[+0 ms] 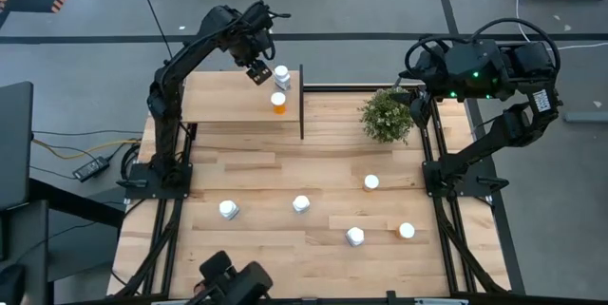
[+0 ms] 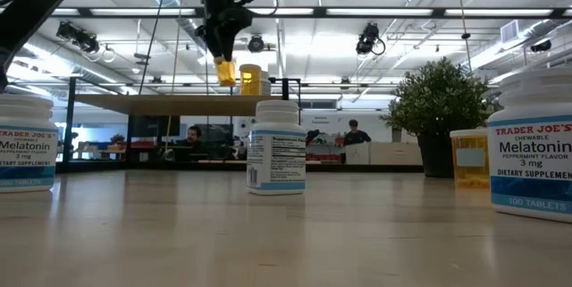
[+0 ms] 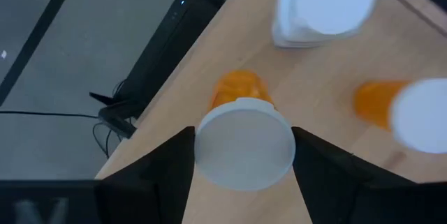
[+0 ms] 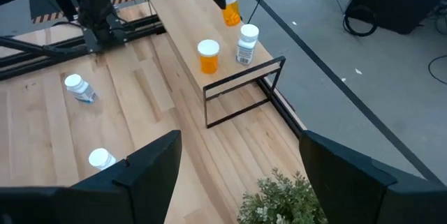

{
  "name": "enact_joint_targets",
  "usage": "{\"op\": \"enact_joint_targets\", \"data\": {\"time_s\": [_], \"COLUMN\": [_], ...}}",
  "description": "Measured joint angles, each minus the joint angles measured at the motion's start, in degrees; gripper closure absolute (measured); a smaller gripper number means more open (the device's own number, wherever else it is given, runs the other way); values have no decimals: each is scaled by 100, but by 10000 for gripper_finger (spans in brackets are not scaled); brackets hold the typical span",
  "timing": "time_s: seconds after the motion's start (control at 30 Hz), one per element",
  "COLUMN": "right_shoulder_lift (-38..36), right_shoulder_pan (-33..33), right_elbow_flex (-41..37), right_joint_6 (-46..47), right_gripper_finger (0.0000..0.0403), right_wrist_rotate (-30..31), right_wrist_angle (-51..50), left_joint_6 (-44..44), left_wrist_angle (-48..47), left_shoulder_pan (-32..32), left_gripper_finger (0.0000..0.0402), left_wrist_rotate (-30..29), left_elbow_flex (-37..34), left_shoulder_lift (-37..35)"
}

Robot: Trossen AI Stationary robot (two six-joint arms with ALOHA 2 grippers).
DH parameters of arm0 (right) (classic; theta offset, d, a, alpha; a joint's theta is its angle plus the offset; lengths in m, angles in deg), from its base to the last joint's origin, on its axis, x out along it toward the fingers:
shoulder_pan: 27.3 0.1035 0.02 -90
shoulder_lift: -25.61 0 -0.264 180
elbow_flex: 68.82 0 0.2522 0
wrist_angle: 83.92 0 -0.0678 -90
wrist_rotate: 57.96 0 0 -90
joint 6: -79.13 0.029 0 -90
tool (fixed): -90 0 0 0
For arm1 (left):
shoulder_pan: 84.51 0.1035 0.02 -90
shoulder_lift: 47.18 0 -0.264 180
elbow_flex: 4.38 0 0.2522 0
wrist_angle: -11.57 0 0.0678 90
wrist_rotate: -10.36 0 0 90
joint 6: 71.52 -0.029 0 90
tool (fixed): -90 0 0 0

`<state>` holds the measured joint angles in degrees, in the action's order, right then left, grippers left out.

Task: Pick and place medicine bottles onto shelf by color
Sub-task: Put the orange pill bottle on the shelf

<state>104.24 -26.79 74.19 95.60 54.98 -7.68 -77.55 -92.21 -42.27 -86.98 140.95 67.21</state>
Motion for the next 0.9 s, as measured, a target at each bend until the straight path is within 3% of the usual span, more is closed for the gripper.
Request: {"op": "enact_joint_targets", "data": {"time_s": [0.9], "right_shoulder_lift": [0], "right_shoulder_pan": [-2], "right_elbow_flex": [0], "right_joint_6": [-115], "right_gripper_finger": [105], "right_wrist_rotate": [101], "right_wrist_angle": [0], "left_joint_6": [-366], "left_wrist_angle": [0], "left_shoulder_pan": [87], "left_gripper_finger": [172], "left_wrist_rotate": [-192], "left_elbow_flex": [-549], "left_shoulder_lift": [122]}}
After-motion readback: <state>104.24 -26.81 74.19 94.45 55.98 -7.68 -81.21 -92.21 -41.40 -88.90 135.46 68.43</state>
